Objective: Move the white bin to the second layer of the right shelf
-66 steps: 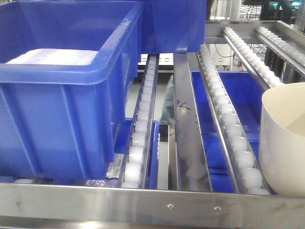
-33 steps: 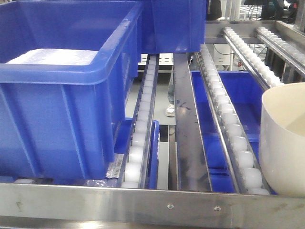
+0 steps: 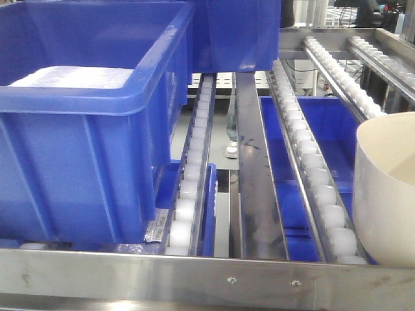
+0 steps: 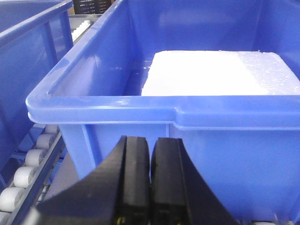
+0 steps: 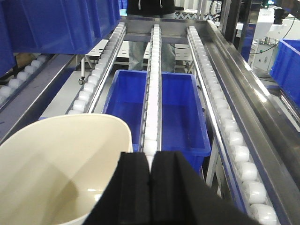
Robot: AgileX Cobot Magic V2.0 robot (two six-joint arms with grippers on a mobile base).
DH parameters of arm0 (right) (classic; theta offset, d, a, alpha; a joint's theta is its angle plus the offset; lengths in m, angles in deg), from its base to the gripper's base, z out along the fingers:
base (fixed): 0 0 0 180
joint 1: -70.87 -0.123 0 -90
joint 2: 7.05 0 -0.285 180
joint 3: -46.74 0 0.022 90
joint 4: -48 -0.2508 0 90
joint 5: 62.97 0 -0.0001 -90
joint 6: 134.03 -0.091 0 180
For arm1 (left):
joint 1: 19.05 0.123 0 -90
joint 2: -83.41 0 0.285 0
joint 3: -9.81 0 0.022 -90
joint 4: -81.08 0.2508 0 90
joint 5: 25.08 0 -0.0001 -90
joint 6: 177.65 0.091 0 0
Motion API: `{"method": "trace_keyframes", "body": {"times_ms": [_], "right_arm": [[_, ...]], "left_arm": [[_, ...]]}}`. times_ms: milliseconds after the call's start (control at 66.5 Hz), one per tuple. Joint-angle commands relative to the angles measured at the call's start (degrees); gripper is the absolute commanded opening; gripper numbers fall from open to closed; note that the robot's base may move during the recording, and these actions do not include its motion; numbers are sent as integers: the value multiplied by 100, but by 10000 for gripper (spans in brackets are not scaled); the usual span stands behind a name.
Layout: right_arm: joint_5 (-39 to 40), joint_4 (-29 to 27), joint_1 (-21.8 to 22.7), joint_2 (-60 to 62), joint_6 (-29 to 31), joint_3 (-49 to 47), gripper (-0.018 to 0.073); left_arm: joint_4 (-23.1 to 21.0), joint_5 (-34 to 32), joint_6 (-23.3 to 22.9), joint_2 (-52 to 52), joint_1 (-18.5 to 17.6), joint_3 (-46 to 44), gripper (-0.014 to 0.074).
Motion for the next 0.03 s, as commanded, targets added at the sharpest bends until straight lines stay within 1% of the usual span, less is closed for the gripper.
{"method": "trace_keyframes", "body": {"times_ms": [0,15], "right_arm": [[494,60,20,116,-7,-88,56],[494,60,20,116,-7,-88,56]], "left_arm": [[0,-493,-17,-92,-38,211,85],[0,-493,-17,-92,-38,211,85]]}}
